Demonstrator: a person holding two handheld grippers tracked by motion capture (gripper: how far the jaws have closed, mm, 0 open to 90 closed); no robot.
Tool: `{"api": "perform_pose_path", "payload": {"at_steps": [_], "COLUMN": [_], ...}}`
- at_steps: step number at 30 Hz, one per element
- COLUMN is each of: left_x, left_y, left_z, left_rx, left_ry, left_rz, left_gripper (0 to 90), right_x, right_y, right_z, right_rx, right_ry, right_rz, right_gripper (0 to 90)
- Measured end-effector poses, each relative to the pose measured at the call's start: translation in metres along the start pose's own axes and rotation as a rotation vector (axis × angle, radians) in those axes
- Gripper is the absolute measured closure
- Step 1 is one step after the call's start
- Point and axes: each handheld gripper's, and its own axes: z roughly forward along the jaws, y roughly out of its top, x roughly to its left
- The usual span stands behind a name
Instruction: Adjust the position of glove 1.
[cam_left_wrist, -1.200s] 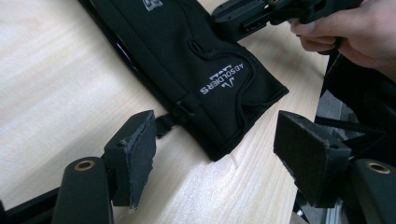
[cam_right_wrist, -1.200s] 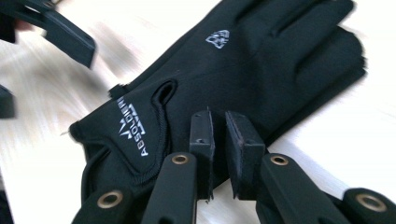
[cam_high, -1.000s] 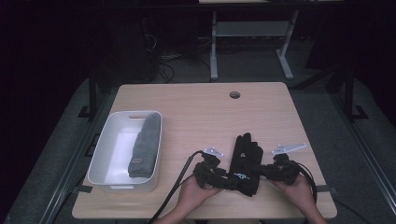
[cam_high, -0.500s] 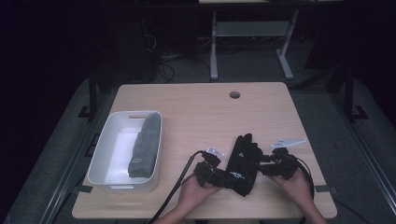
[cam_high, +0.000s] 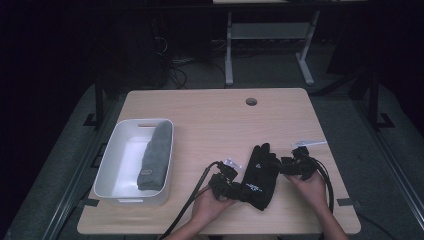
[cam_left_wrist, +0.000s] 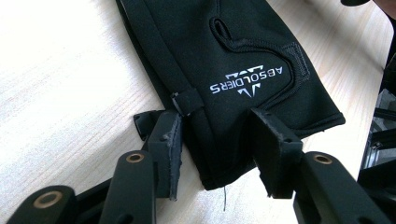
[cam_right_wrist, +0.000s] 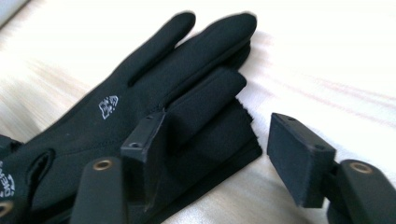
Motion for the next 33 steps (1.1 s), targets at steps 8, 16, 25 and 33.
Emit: {"api": "perform_pose_path", "payload": {"at_steps": [8, 16, 25, 33], "left_x": [-0.002, -0.005, -0.001, 0.003], "left_y": [-0.002, -0.001, -0.002, -0.003], "left_z": [-0.002, 0.004, 0.007, -0.001], "left_rx": [0.027, 0.004, -0.011, -0.035], "left_ry": [-0.038, 0.006, -0.041, -0.063], "left_rz": [-0.016, 0.031, 0.016, 0.005], "left_gripper": [42.4, 67.4, 79.7, 81.1], "right_x": [0.005, 0.006, 0.001, -0.001], "right_y": [-0.001, -0.003, -0.004, -0.003], "right_z": [0.002, 0.002, 0.001, -0.006], "right_rx": [0.009, 0.01, -0.002, -0.031], "right_ry": [-0.016, 0.016, 0.096, 0.14], "right_rz": [-0.031, -0.025, 0.037, 0.072], "right_gripper": [44.4, 56.7, 71.7, 73.3]}}
